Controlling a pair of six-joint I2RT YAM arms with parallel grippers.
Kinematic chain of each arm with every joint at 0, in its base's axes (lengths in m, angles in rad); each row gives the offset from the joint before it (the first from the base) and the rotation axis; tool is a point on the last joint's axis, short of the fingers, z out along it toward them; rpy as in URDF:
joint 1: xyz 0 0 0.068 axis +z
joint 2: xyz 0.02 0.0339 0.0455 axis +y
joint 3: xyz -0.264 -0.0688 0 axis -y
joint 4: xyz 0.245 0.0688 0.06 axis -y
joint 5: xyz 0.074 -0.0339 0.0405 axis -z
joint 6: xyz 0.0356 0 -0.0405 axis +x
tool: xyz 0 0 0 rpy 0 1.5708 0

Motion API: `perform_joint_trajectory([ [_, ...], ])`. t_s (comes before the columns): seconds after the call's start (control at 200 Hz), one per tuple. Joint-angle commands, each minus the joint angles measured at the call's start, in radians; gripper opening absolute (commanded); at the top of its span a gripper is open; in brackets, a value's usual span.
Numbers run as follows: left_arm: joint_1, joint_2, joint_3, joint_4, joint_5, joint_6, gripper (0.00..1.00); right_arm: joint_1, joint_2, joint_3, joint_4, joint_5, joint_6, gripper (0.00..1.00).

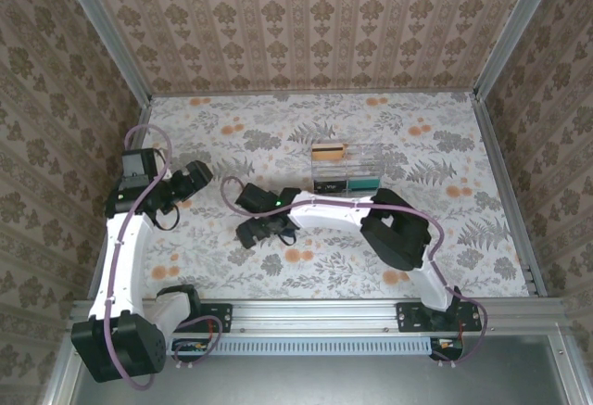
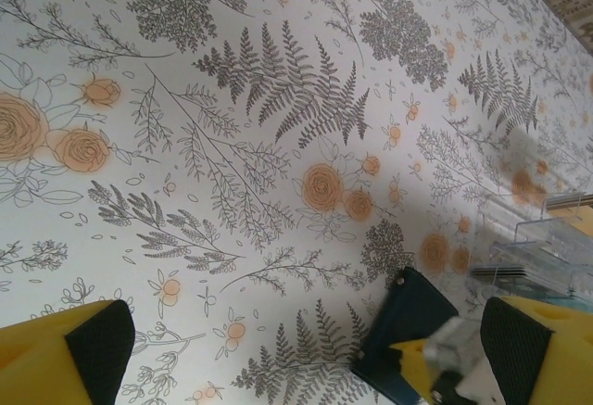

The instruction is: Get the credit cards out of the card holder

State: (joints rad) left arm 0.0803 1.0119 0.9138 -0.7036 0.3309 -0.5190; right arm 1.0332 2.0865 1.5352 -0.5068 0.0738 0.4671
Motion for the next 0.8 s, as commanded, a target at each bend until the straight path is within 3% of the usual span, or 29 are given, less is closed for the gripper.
perform_joint_trajectory([
  [0.0,0.007,0.012,-0.018,0.025,0.029,0.004,1.00,-0.035,-0.084,-0.107,-0.056,-0.003,-0.008,1.00],
  [0.16,-0.003,0.031,-0.036,0.055,0.038,-0.007,1.00,-0.056,-0.172,-0.196,-0.067,0.011,-0.008,1.00],
  [0.315,-0.024,0.052,-0.042,0.068,0.030,-0.013,1.00,-0.056,-0.209,-0.146,-0.103,0.074,0.022,0.99],
  [0.51,-0.050,0.060,-0.038,0.072,0.030,-0.013,1.00,-0.086,-0.182,-0.081,-0.198,0.187,0.019,0.83],
  [0.795,-0.076,0.058,-0.052,0.080,0.025,-0.024,1.00,-0.145,-0.131,-0.072,-0.207,0.217,-0.091,0.60],
])
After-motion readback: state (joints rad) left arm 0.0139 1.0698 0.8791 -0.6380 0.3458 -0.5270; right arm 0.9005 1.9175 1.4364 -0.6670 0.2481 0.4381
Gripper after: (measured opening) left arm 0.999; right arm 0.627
